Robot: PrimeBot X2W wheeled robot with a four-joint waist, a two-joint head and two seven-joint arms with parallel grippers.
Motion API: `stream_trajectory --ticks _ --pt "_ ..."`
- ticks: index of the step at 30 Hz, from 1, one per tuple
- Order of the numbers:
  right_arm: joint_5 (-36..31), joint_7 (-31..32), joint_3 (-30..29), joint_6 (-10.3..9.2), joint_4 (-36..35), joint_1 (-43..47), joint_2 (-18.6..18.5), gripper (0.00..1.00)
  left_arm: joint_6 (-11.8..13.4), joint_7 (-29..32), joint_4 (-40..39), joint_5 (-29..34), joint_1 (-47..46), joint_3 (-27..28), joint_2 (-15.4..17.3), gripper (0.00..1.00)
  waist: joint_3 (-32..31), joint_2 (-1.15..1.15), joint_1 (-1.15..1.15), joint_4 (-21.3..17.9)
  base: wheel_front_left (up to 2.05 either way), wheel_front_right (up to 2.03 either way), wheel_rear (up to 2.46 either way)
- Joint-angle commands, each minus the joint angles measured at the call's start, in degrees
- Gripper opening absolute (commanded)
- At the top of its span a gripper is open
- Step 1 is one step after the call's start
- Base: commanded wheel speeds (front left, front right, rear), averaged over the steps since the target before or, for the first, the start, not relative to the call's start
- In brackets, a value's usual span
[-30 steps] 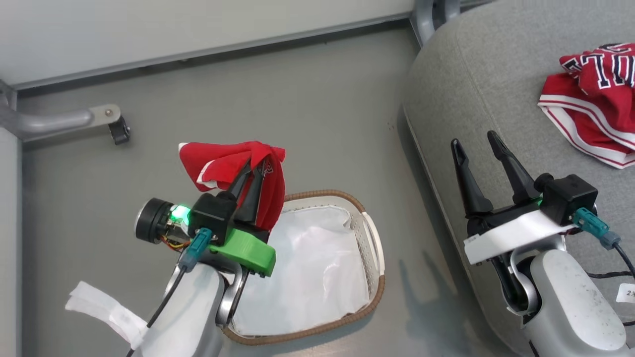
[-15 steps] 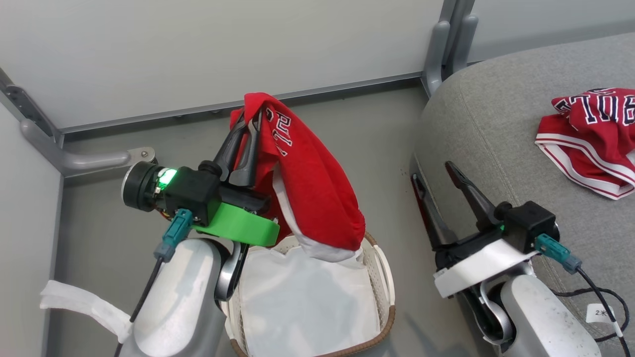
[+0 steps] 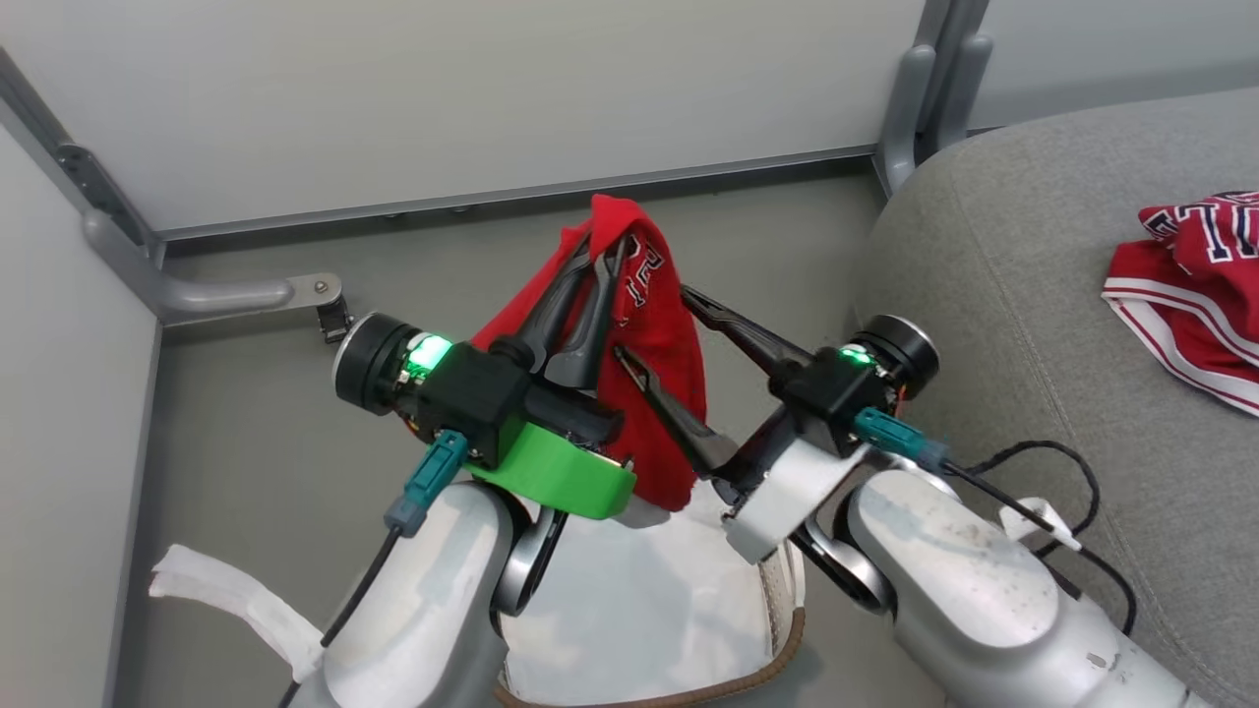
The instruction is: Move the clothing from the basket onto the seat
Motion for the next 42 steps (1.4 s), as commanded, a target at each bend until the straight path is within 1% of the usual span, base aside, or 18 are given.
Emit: stream_trajectory --ticks 1,4,6,7,8,9,14,15,16,21,28,35,39,42 --pt "-0.58 -0.11 0.79 -0.06 2.43 -0.76 0.69 1.0 0.46 -0.04 -0.09 -0.38 -0.96 -0.87 0.14 0.0 0.34 0.0 0.0 1.31 0.0 0.0 0.0" --pt "-0.7 -0.11 2.73 -0.06 8.84 -2.79 2.57 1.0 0.92 -0.04 -0.38 -1.28 -1.69 -3.52 0.13 0.0 0.61 0.0 0.0 2.85 0.0 0.0 0.0" --pt "0.16 -0.11 3.53 -0.06 11.83 -3.64 3.72 1.0 1.22 -0.05 -0.53 -2.13 -2.08 -4.88 0.14 0.0 0.83 0.0 0.0 3.72 0.0 0.0 0.0" --pt "0.46 -0.11 3.87 -0.06 13.15 -3.72 4.01 0.91 1.4 -0.04 -0.62 -2.47 -2.22 -5.43 0.14 0.0 0.91 0.0 0.0 4.06 0.0 0.0 0.0" --pt "0.79 -0.11 3.92 -0.06 14.04 -3.98 4.3 0.16 1.59 -0.04 -0.69 -2.8 -2.36 -6.0 0.13 0.0 0.95 0.0 0.0 4.4 0.0 0.0 0.0" --pt "1.3 -0.11 3.83 -0.06 14.51 -4.14 4.56 0.0 1.87 -0.04 -0.72 -2.99 -2.43 -6.45 0.13 0.0 1.05 0.0 0.0 4.62 0.0 0.0 0.0" --pt "3.09 -0.11 2.57 -0.06 14.21 -3.88 4.82 0.0 2.71 -0.04 0.21 -2.5 -2.66 -6.92 0.12 0.0 1.52 0.0 0.0 4.25 0.0 0.0 0.0" --pt "3.24 -0.11 2.01 -0.06 13.7 -3.76 4.62 0.0 2.88 -0.04 0.13 -1.79 -2.82 -6.72 0.11 0.13 1.66 0.0 0.0 3.87 0.0 0.0 0.0" --pt "3.6 -0.11 1.38 -0.06 13.16 -3.47 4.33 0.0 3.09 -0.03 0.6 -1.53 -2.6 -6.39 0.12 1.0 1.76 0.0 0.0 3.33 0.0 0.0 0.0" --pt "4.24 -0.11 -2.33 -0.06 10.01 -0.81 2.92 0.0 2.4 -0.02 2.22 0.08 -1.18 -4.91 0.13 1.0 2.31 0.0 0.0 -1.1 0.0 0.0 0.0" --pt "4.86 -0.11 -5.92 -0.06 5.62 2.91 0.05 0.0 0.68 -0.02 4.43 1.44 0.26 -3.18 0.14 1.0 3.56 0.0 0.0 -10.99 0.0 0.0 0.0" --pt "5.2 -0.11 -10.19 -0.06 2.14 5.58 -0.83 0.0 -0.6 -0.03 6.28 1.97 0.67 -1.61 0.16 1.0 5.38 0.0 0.0 -21.64 0.0 0.0 0.0" --pt "4.7 -0.12 -12.32 -0.06 1.43 6.4 -1.63 0.0 -1.07 -0.02 7.31 2.2 0.61 -1.31 0.2 1.0 6.51 0.0 0.0 -26.07 0.0 0.0 0.0" --pt "4.07 -0.11 -14.38 -0.06 1.92 4.9 -3.06 0.0 -1.48 -0.03 7.98 2.23 0.27 -1.31 0.21 1.0 7.7 0.0 0.0 -28.05 0.0 0.0 0.0"
